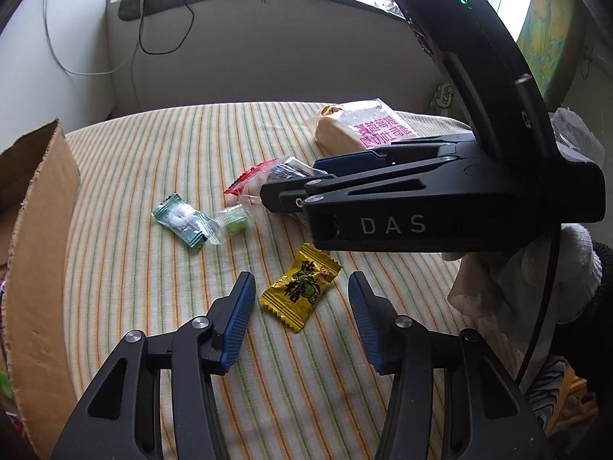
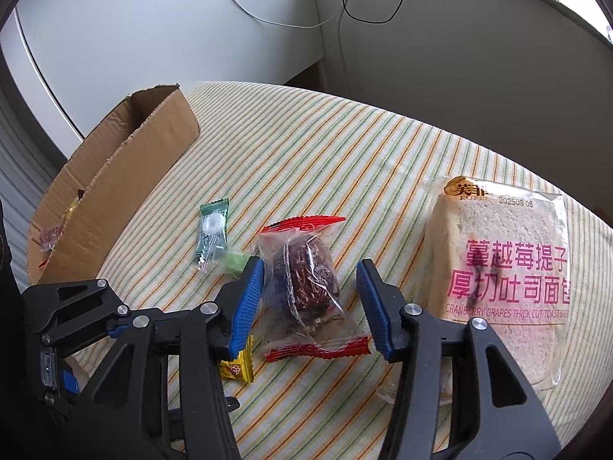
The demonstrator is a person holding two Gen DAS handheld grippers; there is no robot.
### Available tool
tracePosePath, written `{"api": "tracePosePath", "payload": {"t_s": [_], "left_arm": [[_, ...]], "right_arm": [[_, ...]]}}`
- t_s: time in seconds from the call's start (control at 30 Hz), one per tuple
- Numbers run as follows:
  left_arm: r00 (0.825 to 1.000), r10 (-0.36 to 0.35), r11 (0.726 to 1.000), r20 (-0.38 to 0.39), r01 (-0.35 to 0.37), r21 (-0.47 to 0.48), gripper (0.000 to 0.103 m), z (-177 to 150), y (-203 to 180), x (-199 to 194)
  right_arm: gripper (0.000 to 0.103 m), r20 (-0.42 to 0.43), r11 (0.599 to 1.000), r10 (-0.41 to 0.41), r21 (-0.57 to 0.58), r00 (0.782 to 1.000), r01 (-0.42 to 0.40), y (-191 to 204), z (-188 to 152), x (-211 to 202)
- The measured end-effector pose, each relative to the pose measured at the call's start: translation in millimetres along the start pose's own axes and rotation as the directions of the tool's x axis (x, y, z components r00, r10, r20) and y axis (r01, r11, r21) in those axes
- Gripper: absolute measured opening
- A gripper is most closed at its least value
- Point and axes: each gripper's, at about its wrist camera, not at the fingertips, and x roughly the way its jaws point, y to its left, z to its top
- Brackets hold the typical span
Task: Organize snacks
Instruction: 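Move both open tools back to the bagged pastry and yellow candy, then grasp the bagged dark pastry with the right tool while the left tool grasps the yellow candy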
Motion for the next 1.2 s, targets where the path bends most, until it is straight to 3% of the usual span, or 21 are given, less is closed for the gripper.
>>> {"api": "tracePosePath", "payload": {"t_s": [0.2, 0.33, 0.5, 0.97, 1.2], "left_arm": [[1.000, 0.009, 1.000, -0.012, -0.009, 0.024, 0.048, 2.4, -3.2, 8.0], [0.999, 0.043, 0.998, -0.013, -0.042, 0.049, 0.032, 2.3, -7.0, 11.5], [0.997, 0.070, 0.994, -0.009, -0.069, 0.084, 0.027, 0.4, -12.9, 11.9], [0.998, 0.068, 0.997, 0.009, -0.068, 0.029, 0.025, -1.8, -7.1, 4.3], [0.996, 0.063, 0.998, 0.058, -0.062, -0.006, 0.025, -4.6, -6.2, -18.8]], "right_arm": [[0.041, -0.005, 1.000, 0.002, 0.000, 1.000, -0.002, 2.2, 0.9, 0.5], [0.041, -0.005, 1.000, 0.002, 0.007, 1.000, -0.002, 3.1, 0.8, -0.2], [0.040, -0.001, 1.000, 0.001, 0.023, 1.000, -0.001, 1.8, -0.3, -2.5], [0.039, 0.050, 0.998, 0.020, 0.061, 0.999, -0.023, -3.2, -6.6, -25.8], [0.039, 0.083, 0.998, 0.023, 0.052, 0.996, -0.027, 4.6, -6.7, -50.7]]}}
